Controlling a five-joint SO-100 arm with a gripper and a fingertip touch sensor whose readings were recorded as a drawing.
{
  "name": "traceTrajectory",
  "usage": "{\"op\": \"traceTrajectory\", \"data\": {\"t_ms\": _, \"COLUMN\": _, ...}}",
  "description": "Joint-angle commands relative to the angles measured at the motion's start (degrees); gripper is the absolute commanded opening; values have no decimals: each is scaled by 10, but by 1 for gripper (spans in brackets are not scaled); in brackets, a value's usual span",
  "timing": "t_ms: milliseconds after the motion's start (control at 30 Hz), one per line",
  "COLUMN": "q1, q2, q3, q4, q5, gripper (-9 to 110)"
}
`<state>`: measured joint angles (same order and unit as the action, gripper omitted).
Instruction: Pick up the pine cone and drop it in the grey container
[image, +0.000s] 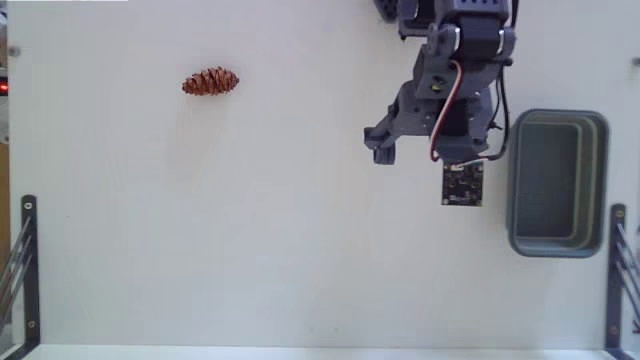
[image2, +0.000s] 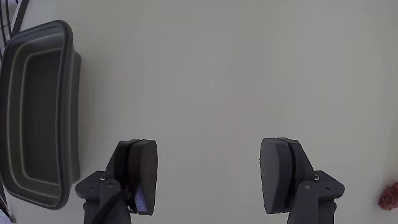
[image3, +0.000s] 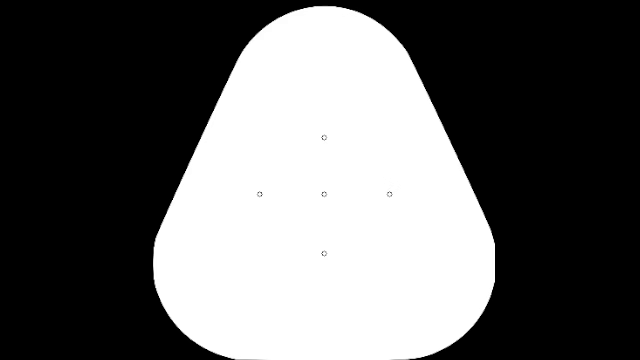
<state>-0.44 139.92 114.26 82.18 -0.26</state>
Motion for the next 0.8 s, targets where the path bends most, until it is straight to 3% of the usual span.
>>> {"op": "traceTrajectory", "data": {"t_ms": 0, "q1": 4, "q2": 22, "q3": 3, "q4": -2, "q5": 3, "gripper": 110}}
{"op": "traceTrajectory", "data": {"t_ms": 433, "q1": 15, "q2": 22, "q3": 3, "q4": -2, "q5": 3, "gripper": 110}}
{"op": "traceTrajectory", "data": {"t_ms": 767, "q1": 133, "q2": 22, "q3": 3, "q4": -2, "q5": 3, "gripper": 110}}
